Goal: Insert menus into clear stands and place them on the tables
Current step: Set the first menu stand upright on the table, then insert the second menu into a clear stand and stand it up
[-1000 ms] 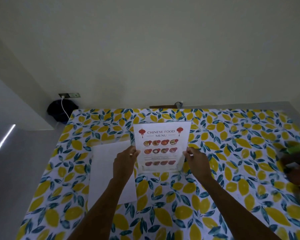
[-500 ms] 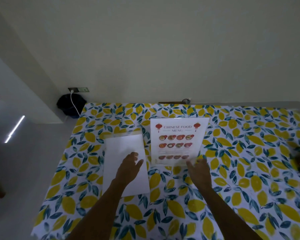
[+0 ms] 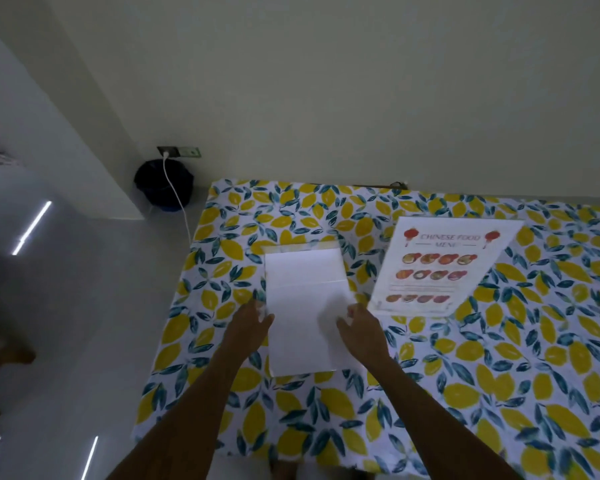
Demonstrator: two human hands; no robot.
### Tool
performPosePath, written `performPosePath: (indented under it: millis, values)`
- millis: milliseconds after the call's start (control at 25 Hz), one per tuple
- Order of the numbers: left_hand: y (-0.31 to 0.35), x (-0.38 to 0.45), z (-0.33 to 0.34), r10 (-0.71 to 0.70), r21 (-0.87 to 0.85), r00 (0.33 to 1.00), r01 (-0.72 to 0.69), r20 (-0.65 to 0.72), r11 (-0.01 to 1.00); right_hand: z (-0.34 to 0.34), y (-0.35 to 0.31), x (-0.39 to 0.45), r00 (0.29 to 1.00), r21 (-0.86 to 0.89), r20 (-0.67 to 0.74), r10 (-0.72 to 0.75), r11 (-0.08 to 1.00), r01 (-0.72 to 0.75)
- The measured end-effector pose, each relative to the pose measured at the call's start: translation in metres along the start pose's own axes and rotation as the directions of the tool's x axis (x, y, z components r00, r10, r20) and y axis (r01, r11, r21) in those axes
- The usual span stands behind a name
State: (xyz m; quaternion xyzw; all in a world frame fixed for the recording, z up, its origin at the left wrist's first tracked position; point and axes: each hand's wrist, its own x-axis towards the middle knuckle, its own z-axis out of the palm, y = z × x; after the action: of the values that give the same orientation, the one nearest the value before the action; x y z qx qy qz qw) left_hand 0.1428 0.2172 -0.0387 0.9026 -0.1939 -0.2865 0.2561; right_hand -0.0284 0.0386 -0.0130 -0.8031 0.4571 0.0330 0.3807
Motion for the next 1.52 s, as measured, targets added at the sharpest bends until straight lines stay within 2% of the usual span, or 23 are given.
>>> performPosePath:
  millis: [120,280,360,520,680,800,920,1000,1080,1160,1200,1280,1440,1480,1520]
  values:
    - [-0.002,0.017,-0.005,0.001,0.013,0.999,-0.002,0.043,1.0,0.012,-0.025,0.017,0.999,-0.088,0.016,-0.042,0.995,0.043]
    - [0.004,0.041,-0.001,0.048,-0.014,0.999,-0.048,0.025,0.999,0.015,-0.032,0.044,1.0,-0.197,0.005,-0.003,0.98,0.004]
    - [0.005,0.046,0.002,0.058,-0.023,0.998,-0.058,0.004,0.998,0.022,-0.028,0.052,0.999,-0.246,0.019,0.037,0.969,-0.031]
    - [0.005,0.046,0.005,0.061,-0.053,0.996,-0.064,-0.061,0.997,0.036,-0.03,0.054,0.997,-0.311,-0.047,0.053,0.948,-0.065]
    - [-0.014,0.043,0.001,0.101,-0.135,0.989,-0.116,-0.109,0.984,0.027,-0.032,0.052,0.993,-0.077,-0.07,0.091,0.992,-0.096]
    - [-0.032,0.032,-0.004,0.046,-0.218,0.987,-0.08,-0.157,0.973,0.018,-0.028,0.044,0.994,0.038,-0.053,0.091,0.995,-0.089]
    - [-0.033,0.014,-0.018,-0.067,-0.449,0.995,0.028,-0.072,0.893,0.017,-0.018,0.032,0.999,-0.056,-0.018,-0.037,0.998,0.036]
    - [-0.033,0.0,-0.028,-0.072,-0.442,0.997,0.059,-0.013,0.895,0.011,-0.009,0.022,0.994,-0.105,-0.006,-0.107,0.989,0.105]
    - [-0.043,-0.013,-0.032,0.047,-0.31,0.996,-0.067,-0.071,0.948,0.0,-0.003,0.007,0.998,0.09,0.044,-0.046,0.995,0.041]
    - [-0.06,-0.024,-0.029,0.203,-0.179,0.972,-0.223,-0.12,0.958,-0.013,0.0,-0.006,0.982,0.427,0.178,0.057,0.895,-0.129]
    - [-0.066,-0.031,-0.026,0.231,-0.161,0.964,-0.25,-0.131,0.955,-0.021,0.001,-0.014,0.969,0.532,0.237,0.066,0.826,-0.186]
    - [-0.072,-0.048,-0.021,0.249,-0.165,0.962,-0.265,-0.109,0.95,-0.034,0.012,-0.031,0.955,0.604,0.294,0.021,0.77,-0.203]
    - [-0.058,-0.094,-0.008,0.272,-0.164,0.96,-0.279,-0.064,0.946,-0.05,0.039,-0.054,0.96,0.48,0.266,-0.088,0.876,-0.053]
    - [-0.056,-0.103,-0.005,0.257,-0.134,0.964,-0.263,-0.064,0.955,-0.054,0.045,-0.059,0.959,0.413,0.254,-0.124,0.911,0.009]
    - [-0.055,-0.111,-0.003,0.234,-0.126,0.97,-0.241,-0.067,0.962,-0.059,0.049,-0.066,0.949,0.309,0.237,-0.21,0.942,0.132]
